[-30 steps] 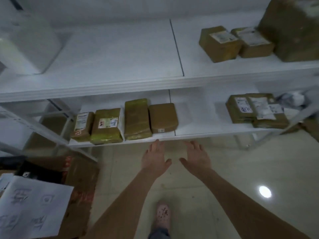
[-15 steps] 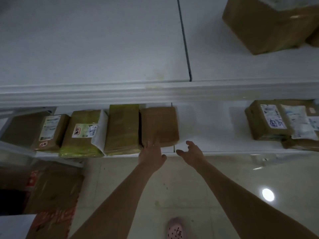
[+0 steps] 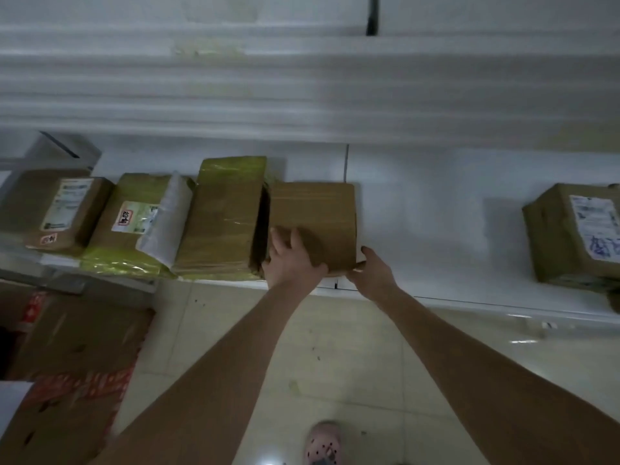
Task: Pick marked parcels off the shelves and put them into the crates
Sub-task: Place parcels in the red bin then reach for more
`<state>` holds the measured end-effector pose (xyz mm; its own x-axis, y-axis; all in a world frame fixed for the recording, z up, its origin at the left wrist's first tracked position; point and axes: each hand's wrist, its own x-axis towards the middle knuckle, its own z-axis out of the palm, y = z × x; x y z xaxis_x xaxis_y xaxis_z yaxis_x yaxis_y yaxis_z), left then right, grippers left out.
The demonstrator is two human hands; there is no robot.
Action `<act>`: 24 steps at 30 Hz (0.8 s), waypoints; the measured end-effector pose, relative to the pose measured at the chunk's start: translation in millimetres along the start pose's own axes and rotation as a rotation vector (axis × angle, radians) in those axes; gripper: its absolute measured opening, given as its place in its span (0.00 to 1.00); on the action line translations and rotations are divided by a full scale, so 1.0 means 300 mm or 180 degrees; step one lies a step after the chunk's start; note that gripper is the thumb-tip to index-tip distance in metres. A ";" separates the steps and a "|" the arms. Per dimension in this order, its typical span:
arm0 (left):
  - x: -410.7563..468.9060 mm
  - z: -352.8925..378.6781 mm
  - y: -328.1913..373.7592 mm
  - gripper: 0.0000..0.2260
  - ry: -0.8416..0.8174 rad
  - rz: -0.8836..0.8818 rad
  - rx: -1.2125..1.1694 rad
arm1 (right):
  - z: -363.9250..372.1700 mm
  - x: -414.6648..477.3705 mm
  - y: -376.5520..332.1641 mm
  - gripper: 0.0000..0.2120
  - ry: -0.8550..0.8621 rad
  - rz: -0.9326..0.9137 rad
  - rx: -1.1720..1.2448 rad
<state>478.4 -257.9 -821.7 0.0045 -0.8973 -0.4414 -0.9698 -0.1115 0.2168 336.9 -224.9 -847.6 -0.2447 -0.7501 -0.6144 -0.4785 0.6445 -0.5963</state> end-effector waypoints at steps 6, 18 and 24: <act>-0.039 -0.006 0.050 0.38 0.0084 -0.0138 -0.0288 | -0.120 -0.032 0.099 0.31 -0.0015 0.0130 0.0020; -0.088 0.063 0.022 0.33 -0.0420 -0.1214 -0.2975 | -0.190 -0.049 0.167 0.37 -0.0185 0.0375 0.1314; -0.291 0.032 0.124 0.24 -0.0559 -0.0915 -0.3485 | -0.348 -0.235 0.275 0.20 -0.0475 0.0820 0.1607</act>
<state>439.6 -179.6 -783.4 0.0739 -0.7161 -0.6941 -0.2053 -0.6920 0.6920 226.7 -134.4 -799.5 -0.1608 -0.5545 -0.8165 0.0507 0.8215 -0.5679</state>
